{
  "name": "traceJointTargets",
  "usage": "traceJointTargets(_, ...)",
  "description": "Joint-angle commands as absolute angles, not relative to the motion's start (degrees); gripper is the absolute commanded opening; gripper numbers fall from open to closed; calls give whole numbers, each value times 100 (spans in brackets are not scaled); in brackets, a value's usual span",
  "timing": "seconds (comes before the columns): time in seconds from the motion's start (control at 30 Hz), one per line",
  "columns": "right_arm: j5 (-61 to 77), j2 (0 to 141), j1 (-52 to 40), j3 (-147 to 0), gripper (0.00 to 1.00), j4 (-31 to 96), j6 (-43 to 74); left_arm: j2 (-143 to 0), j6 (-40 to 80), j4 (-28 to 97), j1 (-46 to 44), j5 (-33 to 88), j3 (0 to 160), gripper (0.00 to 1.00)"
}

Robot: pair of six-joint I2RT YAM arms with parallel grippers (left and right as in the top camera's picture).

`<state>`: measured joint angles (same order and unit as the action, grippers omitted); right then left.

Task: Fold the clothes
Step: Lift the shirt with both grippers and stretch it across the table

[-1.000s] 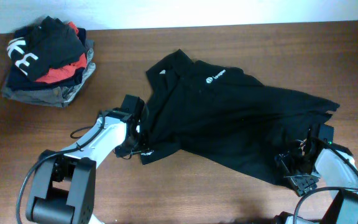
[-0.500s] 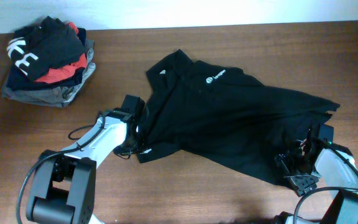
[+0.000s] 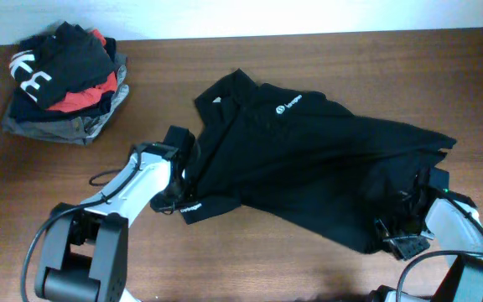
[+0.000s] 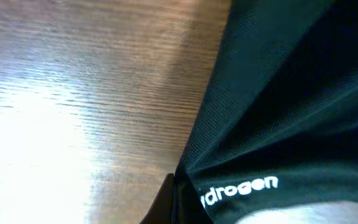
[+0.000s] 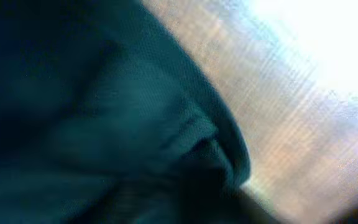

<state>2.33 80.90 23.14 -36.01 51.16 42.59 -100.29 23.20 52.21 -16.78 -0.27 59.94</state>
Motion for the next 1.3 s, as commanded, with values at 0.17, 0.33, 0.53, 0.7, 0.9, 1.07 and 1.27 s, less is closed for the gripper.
traceJointTargets(0.17, 14, 6952, 2287, -4305, 4, 5975, 3940, -8864, 2311, 5430, -1688, 108, 6488, 0)
traceJointTargets(0.33, 21, 6130, 2287, -4866, 4, 6604, 3822, -7988, 2311, 5599, -1688, 106, 6558, 1)
traceJointTargets(0.53, 84, 5446, 2287, -5964, 4, 7470, 3321, -6873, 2316, 5673, -1688, 108, 6591, 1)
traceJointTargets(0.7, 187, 5144, 2287, -6779, 4, 8132, 3068, -5885, 2499, 5760, -1688, 110, 6617, 0)
traceJointTargets(0.9, 607, 5074, 2287, -7881, 4, 8702, 2624, -4831, 2530, 6018, -1688, 104, 7028, 1)
traceJointTargets(1.07, 963, 5076, 2287, -9172, 4, 9131, 2416, -4346, 2574, 6379, -1688, 12, 7896, 1)
traceJointTargets(1.27, 1352, 5076, 2287, -10807, 4, 9323, 2421, -4316, 2613, 6761, -1688, 16, 9258, 1)
